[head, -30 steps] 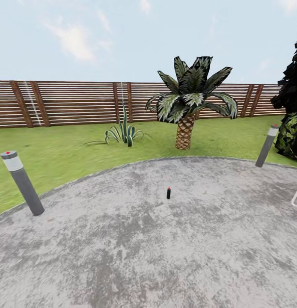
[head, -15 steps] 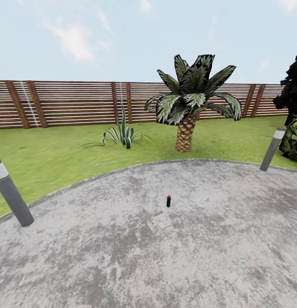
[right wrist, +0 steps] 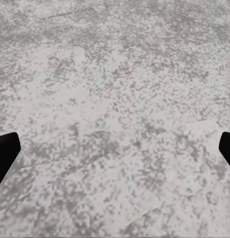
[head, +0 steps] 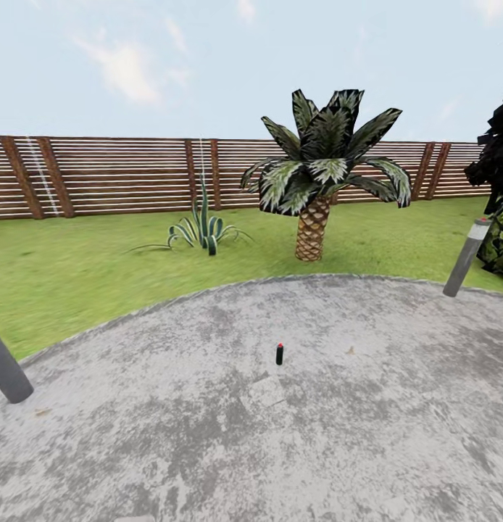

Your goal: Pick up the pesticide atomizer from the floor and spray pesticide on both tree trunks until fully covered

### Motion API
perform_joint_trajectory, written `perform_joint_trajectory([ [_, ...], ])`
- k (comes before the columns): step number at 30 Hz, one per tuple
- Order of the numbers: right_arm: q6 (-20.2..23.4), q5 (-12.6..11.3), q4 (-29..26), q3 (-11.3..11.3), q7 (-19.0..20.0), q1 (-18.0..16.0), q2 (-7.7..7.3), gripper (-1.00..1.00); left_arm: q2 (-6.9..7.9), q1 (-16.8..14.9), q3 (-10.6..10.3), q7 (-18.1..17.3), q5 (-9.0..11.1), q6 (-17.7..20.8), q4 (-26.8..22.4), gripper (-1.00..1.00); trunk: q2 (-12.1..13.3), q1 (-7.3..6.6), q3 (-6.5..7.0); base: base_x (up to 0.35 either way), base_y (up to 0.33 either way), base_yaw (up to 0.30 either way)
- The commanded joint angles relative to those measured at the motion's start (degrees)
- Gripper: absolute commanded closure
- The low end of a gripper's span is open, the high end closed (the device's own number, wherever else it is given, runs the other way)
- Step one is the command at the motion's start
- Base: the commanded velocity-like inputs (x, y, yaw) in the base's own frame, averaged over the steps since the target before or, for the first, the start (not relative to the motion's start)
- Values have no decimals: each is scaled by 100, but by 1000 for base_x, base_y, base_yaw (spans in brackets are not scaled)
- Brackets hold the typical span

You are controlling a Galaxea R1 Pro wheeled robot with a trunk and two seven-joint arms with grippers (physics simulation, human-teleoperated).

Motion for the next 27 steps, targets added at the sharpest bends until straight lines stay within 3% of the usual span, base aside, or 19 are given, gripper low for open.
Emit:
perform_joint_trajectory([
  [1,0,0,1,0,0,0,0,-100,0,0,0,0,0,0,0,-100,0,0,0,279,-167,0],
  [27,0,9,17,0,0,0,0,-100,0,0,-2,0,0,-1,0,-100,0,0,0,232,-198,0],
])
